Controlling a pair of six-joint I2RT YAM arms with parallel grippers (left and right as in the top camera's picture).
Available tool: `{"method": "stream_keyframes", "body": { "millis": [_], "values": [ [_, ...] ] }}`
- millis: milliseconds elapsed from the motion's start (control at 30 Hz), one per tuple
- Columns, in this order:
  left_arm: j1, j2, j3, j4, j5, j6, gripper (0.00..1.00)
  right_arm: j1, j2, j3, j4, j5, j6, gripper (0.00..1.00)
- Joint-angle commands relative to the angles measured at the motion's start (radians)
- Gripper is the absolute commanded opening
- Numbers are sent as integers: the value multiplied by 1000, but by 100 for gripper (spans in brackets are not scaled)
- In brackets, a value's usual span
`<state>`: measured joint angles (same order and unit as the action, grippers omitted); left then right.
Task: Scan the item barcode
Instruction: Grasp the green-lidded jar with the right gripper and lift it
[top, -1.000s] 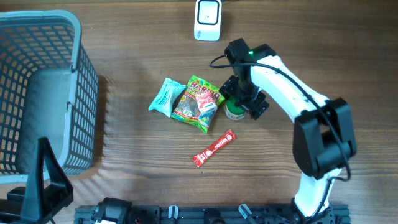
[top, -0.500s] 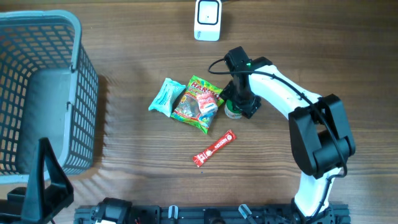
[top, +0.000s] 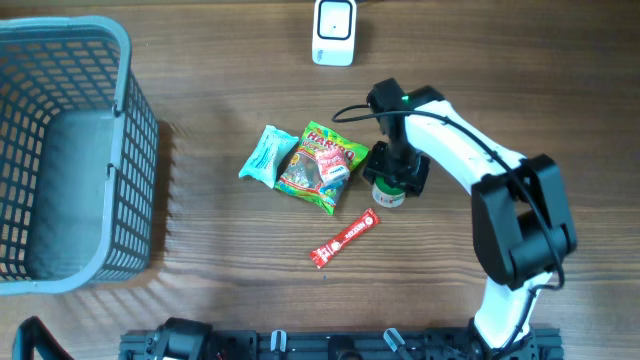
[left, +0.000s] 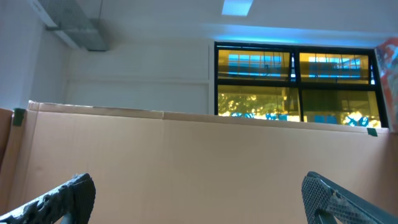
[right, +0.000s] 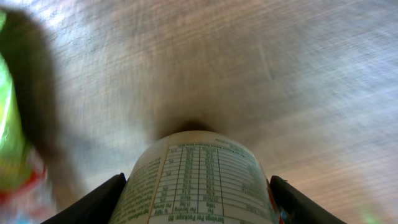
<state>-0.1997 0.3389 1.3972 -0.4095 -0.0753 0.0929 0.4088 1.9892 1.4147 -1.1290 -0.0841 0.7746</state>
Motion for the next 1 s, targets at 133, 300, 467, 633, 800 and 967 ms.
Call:
{"method": "stream_keyframes", "body": {
  "millis": [133,300,467,633,800,967],
  "values": [
    [7,-134,-133,114,19,12,100,-4,-214,126,-196,-267,-187,53],
    [7,-277,-276,231,19,12,100,-4,-268,126,-307,-441,-256,53],
    [6,-334,-338,290,23,11,100,-4,-267,126,-380,-468,-277,53],
    [6,-334,-340,216,-127,-19,100,-4,-267,126,-373,-493,-278,53],
    [6,-333,-429,-211,-150,-165,100,-4,-267,126,-296,-493,-309,54],
    [6,-333,-856,27,-60,-179,100,-4,-267,126,19,-337,-304,54]
  ]
}}
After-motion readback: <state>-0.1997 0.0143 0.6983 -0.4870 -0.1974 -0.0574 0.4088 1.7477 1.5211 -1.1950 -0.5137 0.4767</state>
